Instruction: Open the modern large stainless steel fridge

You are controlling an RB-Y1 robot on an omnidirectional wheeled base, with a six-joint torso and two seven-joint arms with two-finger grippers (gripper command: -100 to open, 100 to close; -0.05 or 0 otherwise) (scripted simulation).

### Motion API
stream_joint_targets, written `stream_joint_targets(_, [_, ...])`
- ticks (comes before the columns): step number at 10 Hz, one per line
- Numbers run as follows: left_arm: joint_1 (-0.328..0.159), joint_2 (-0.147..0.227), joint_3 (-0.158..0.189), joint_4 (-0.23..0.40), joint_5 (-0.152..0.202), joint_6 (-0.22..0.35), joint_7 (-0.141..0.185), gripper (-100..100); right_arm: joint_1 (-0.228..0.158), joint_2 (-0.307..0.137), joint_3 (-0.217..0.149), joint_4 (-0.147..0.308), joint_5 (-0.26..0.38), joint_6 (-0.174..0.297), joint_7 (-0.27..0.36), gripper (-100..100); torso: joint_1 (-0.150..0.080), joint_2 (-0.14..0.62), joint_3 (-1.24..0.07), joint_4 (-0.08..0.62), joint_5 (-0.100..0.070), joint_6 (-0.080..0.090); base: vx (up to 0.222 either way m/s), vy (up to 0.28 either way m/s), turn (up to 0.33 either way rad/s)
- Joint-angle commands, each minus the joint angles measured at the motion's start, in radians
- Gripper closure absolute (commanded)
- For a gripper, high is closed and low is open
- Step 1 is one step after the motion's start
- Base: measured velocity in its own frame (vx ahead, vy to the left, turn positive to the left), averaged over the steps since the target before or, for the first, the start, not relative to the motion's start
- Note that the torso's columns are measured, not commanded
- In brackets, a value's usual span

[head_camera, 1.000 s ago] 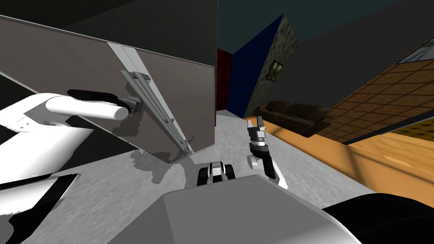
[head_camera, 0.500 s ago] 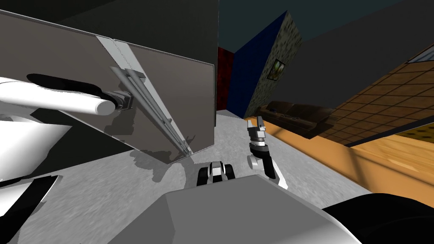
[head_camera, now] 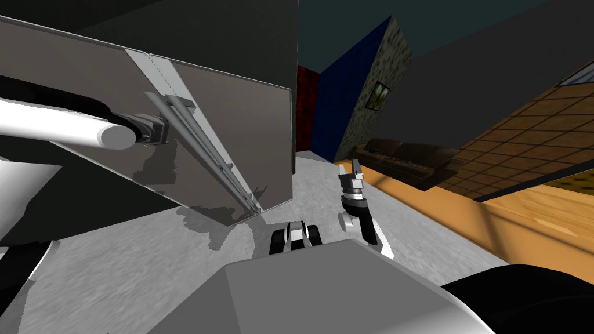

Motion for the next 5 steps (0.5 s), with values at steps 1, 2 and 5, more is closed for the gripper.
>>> stream_joint_targets(1, [-0.042,0.027,0.007,-0.015,0.017,0.028,-0.001,-100,0.000,0.000,0.000,0.000,0.000,0.000,0.000,0,0.002,0.000,-0.001,0.000,0.000,0.002,0.016,-0.012,-0.002])
stream_joint_targets(2, [-0.042,0.027,0.007,-0.015,0.017,0.028,-0.001,-100,0.000,0.000,0.000,0.000,0.000,0.000,0.000,0,0.001,0.000,0.000,0.000,0.000,0.000,0.012,-0.011,-0.003])
stream_joint_targets(5, [-0.067,0.068,0.026,-0.024,0.036,0.082,0.002,-100,0.000,0.000,0.000,0.000,0.000,0.000,0.000,0,0.000,-0.001,-0.001,0.000,0.000,0.000,0.020,-0.036,0.011])
